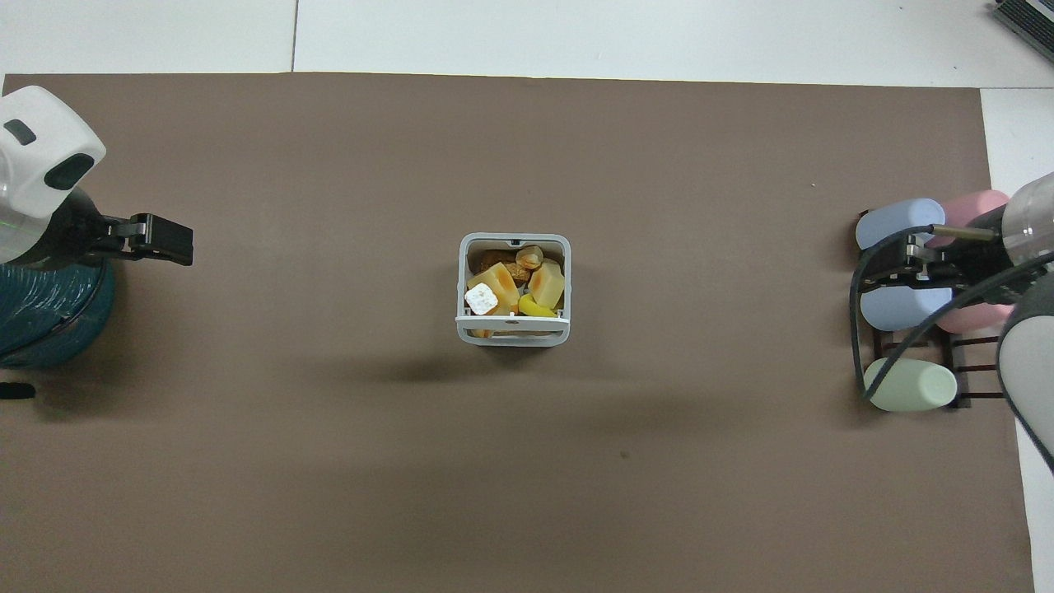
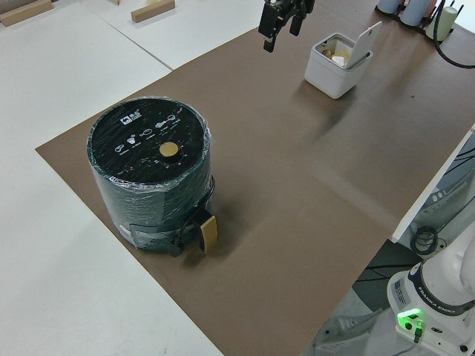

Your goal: Close trash can lid

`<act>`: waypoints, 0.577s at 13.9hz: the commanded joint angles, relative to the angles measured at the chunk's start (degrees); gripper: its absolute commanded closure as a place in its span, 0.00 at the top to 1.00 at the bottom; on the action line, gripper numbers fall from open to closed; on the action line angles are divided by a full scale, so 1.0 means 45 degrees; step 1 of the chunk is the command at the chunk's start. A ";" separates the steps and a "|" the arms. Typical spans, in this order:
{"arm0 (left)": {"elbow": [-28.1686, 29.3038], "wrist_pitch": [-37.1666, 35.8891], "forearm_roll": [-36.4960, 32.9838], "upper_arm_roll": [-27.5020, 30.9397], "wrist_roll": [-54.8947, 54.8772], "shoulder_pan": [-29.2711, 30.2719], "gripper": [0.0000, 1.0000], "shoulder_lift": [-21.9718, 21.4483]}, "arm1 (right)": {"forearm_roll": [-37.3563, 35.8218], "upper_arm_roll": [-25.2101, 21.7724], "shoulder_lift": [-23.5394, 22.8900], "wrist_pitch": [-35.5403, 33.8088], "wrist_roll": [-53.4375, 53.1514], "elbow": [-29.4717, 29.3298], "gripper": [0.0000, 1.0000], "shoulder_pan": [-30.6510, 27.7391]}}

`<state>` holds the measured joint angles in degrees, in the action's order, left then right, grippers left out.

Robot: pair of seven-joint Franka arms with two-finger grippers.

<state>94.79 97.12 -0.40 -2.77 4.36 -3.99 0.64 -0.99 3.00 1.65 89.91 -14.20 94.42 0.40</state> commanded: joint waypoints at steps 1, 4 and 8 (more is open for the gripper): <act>0.0302 0.0679 -0.0009 0.0010 -0.0071 0.0085 1.00 -0.0259 | 0.0123 -0.0119 0.0063 -0.0038 0.0305 0.0091 1.00 0.0047; 0.0419 0.0509 -0.0009 -0.0010 -0.0031 0.0008 1.00 -0.0317 | 0.0104 -0.0100 0.0063 -0.0038 0.0305 0.0091 1.00 0.0047; 0.0867 0.0079 0.0069 -0.0146 0.0182 -0.0342 1.00 -0.0590 | 0.0104 -0.0119 0.0063 -0.0038 0.0305 0.0091 1.00 0.0047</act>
<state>95.66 98.16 -0.39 -3.44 4.40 -4.21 0.56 -0.99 3.00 1.65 89.91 -14.20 94.42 0.40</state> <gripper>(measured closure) 0.000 0.000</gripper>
